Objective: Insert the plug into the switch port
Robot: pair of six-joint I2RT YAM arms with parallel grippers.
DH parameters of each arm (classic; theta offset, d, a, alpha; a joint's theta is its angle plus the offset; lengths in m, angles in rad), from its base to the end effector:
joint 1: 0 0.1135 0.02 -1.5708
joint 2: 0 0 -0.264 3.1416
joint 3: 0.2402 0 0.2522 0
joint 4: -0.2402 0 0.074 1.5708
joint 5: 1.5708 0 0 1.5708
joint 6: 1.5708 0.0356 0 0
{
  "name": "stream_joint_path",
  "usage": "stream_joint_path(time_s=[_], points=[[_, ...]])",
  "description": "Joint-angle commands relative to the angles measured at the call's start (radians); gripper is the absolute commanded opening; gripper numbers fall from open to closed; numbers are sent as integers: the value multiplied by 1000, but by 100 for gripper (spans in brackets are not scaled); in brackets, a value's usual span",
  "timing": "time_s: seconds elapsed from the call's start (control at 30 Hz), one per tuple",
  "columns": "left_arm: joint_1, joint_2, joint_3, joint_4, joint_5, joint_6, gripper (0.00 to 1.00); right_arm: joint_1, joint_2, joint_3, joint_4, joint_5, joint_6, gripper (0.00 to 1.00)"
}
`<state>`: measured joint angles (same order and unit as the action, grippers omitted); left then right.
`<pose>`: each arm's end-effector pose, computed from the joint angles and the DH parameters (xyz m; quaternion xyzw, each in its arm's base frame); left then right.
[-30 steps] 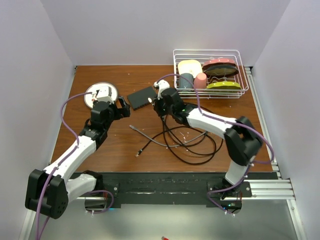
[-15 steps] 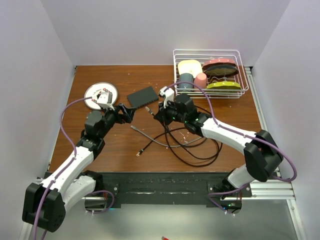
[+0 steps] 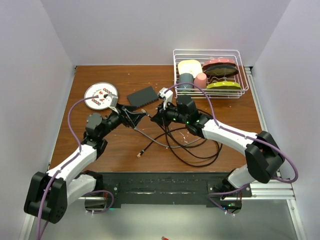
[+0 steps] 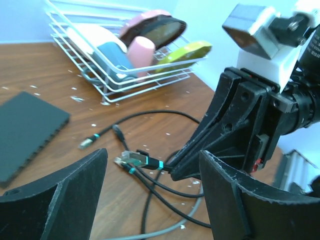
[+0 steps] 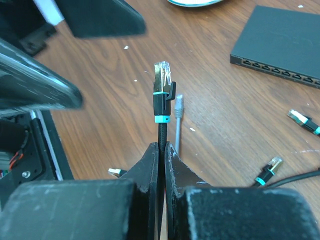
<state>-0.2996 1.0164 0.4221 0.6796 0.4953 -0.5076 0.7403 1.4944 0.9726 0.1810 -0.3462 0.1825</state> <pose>0.2076 -0.0818 0.2595 0.1115 0.6709 -0.4329 0.5917 0.2454 0.2406 0.2707 -0.3170 0.7461 0.3790 0.4463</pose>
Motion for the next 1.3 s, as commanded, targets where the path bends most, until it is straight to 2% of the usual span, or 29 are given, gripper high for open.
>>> stream_joint_path(time_s=[0.0, 0.2, 0.3, 0.37, 0.67, 0.77, 0.8, 0.87, 0.9, 0.93, 1.07, 1.1, 1.13, 1.23, 1.27], points=[[4, 48, -14, 159, 77, -88, 78, 1, -65, -9, 61, -53, 8, 0], [5, 106, -54, 334, 84, -216, 76, 1, -94, -37, 84, -74, 11, 0], [5, 140, -65, 400, 106, -264, 72, 1, -100, -40, 84, -74, 6, 0], [7, 158, -51, 403, 124, -279, 65, -1, -108, -43, 92, -73, 11, 0], [8, 261, -65, 610, 163, -397, 58, -1, -105, -44, 101, -97, 8, 0], [8, 296, -62, 650, 173, -427, 42, -1, -111, -51, 101, -99, 8, 0], [8, 306, -60, 653, 178, -431, 29, 1, -115, -52, 104, -99, 8, 0], [8, 326, -51, 653, 184, -437, 15, -1, -118, -52, 107, -97, 8, 0], [8, 329, -49, 656, 187, -437, 4, 1, -121, -52, 109, -100, 9, 0], [8, 332, -48, 661, 189, -437, 0, 1, -122, -51, 109, -100, 9, 0], [8, 332, -57, 702, 200, -439, 0, 1, -122, -40, 104, -109, 12, 0], [8, 330, -60, 712, 212, -434, 0, 1, -123, -35, 97, -112, 11, 2], [8, 330, -62, 721, 219, -431, 0, 1, -123, -26, 94, -117, 12, 8], [8, 323, -65, 748, 252, -413, 0, -4, -128, -9, 78, -125, 14, 37], [8, 320, -65, 752, 259, -407, 0, -8, -129, -2, 66, -132, 12, 39]])
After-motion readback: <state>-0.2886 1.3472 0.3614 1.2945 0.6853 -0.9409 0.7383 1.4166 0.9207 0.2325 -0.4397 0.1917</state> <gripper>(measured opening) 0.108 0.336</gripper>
